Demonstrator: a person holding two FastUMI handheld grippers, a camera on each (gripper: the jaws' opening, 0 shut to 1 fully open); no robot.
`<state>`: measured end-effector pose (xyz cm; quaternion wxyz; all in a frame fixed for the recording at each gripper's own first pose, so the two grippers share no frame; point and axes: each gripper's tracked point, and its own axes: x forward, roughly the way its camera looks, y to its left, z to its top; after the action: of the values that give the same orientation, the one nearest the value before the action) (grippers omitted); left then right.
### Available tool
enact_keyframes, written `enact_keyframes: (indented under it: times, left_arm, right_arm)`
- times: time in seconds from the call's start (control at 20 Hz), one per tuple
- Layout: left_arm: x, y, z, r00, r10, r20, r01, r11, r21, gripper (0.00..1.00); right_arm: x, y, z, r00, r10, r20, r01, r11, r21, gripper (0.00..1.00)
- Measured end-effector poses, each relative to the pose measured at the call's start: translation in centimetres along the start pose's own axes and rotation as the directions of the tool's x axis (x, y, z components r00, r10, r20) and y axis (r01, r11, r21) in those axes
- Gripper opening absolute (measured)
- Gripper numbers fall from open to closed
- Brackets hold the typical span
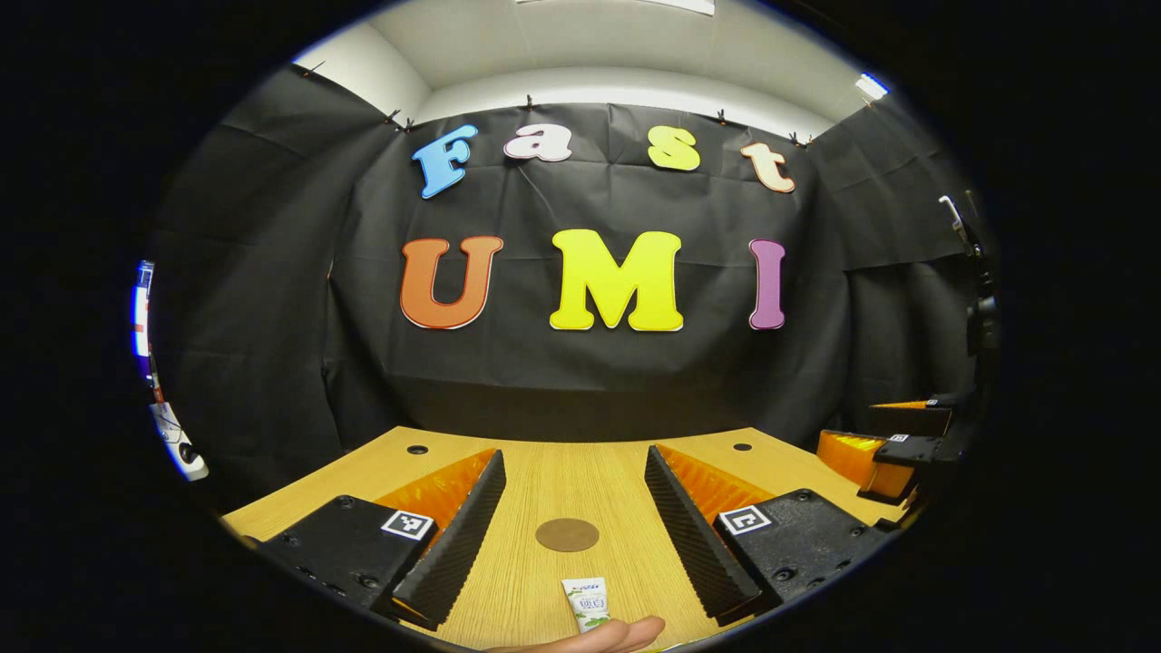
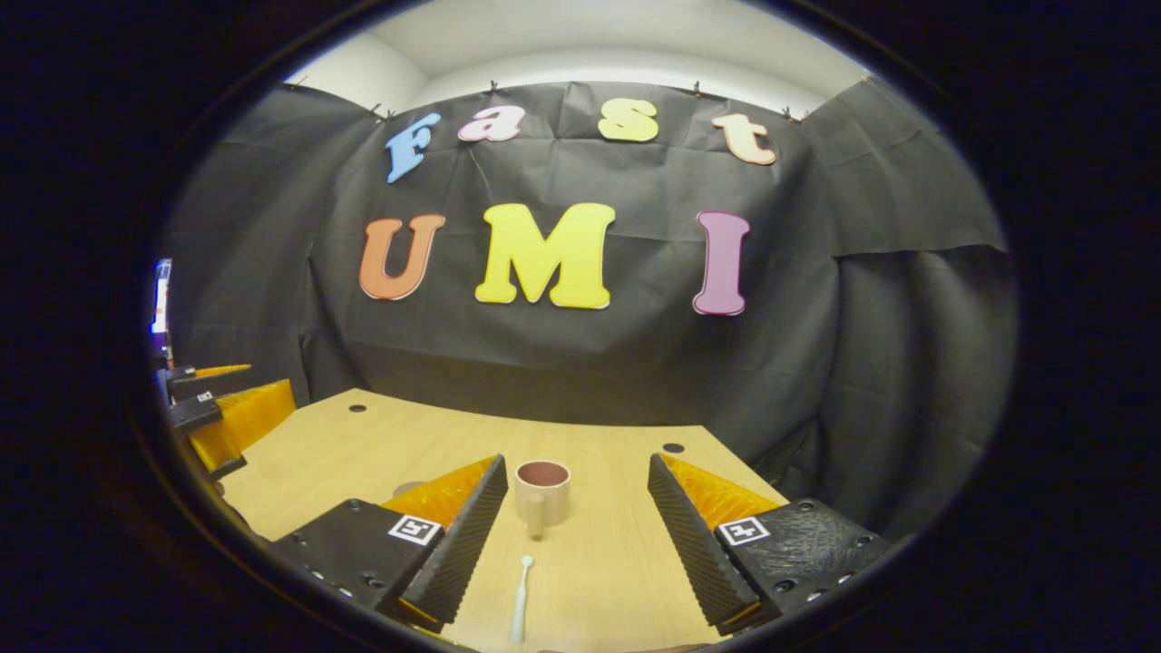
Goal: Put the toothbrush and toothpaste on the desktop into the cup, then pick up the cup and place it on the coaster on the desktop.
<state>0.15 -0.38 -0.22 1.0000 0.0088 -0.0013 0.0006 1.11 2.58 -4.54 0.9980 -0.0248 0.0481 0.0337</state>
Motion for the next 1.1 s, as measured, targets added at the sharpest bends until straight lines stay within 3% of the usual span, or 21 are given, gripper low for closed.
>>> enact_keyframes:
  times: [0.3, 0.55, 0.8, 0.95, 1.1]
  left_arm:
    - [0.0, 0.0, -0.1, 1.000, 0.000, -0.003, 0.000, 1.000, -0.004, 0.98]
    - [0.3, 0.0, -0.2, 1.000, -0.003, -0.006, 0.003, 1.000, -0.008, 0.98]
    - [0.7, 0.4, -0.7, 1.000, 0.008, -0.019, -0.008, 1.000, -0.007, 0.99]
    - [0.8, 0.6, -1.0, 0.999, 0.016, -0.033, -0.017, 1.000, -0.012, 0.98]
    - [1.0, 0.6, -1.7, 0.999, 0.013, -0.050, -0.014, 1.000, -0.014, 0.98]
  right_arm:
    - [2.4, 2.0, -6.5, 0.989, 0.037, -0.144, -0.038, 0.999, -0.010, 0.95]
    - [4.5, 3.8, -13.3, 0.946, 0.081, -0.315, -0.081, 0.997, 0.015, 0.97]
    - [5.6, 4.8, -19.1, 0.882, 0.099, -0.462, -0.087, 0.995, 0.047, 0.89]
    - [5.8, 4.9, -21.0, 0.860, 0.097, -0.501, -0.079, 0.995, 0.057, 0.73]
    - [6.0, 5.0, -22.3, 0.840, 0.099, -0.533, -0.070, 0.995, 0.073, 0.68]
